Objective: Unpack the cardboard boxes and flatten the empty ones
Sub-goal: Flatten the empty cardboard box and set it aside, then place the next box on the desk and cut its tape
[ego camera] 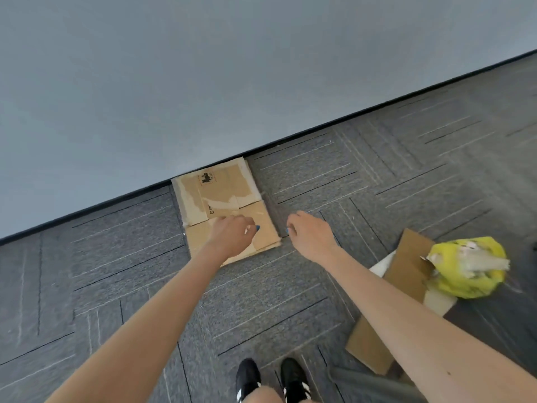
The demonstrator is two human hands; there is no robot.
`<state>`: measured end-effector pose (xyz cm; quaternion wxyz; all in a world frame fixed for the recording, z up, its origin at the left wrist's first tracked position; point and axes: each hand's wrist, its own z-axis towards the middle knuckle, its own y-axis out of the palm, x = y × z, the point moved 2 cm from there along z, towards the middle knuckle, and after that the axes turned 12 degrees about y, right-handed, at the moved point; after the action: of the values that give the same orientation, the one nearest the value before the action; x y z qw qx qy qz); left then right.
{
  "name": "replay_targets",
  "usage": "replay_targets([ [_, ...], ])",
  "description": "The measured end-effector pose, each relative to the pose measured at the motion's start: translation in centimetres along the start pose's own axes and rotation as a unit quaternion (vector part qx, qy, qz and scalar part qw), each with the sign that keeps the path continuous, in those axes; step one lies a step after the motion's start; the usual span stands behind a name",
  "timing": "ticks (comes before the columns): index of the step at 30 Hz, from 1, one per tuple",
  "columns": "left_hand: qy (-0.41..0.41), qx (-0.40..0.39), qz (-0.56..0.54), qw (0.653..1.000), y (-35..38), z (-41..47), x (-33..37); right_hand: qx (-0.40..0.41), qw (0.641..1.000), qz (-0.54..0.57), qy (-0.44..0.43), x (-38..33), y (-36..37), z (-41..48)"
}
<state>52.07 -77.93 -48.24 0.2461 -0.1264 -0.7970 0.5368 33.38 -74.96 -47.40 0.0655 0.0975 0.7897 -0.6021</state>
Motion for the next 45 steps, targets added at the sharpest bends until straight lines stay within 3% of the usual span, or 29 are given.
replay_targets([
  [11,0.14,0.034,-0.003,0.99,-10.7,-8.3,19.9,0.064,0.984,0.026,0.162,7.9,-15.3,-21.4],
  [18,0.206,0.018,0.015,0.978,-15.6,-15.1,32.0,0.102,0.962,0.055,0.246,11.3,-21.9,-34.5],
  [29,0.27,0.056,0.007,0.961,-19.5,-25.4,50.8,0.177,0.922,0.096,0.331,18.8,-30.4,-54.8],
  [40,0.317,0.14,-0.054,0.937,-22.7,-29.3,65.1,0.33,0.869,0.088,0.359,26.1,-38.4,-68.8],
  [45,0.32,0.179,-0.114,0.923,-24.9,-27.4,70.4,0.41,0.816,0.085,0.398,29.9,-40.7,-71.5],
])
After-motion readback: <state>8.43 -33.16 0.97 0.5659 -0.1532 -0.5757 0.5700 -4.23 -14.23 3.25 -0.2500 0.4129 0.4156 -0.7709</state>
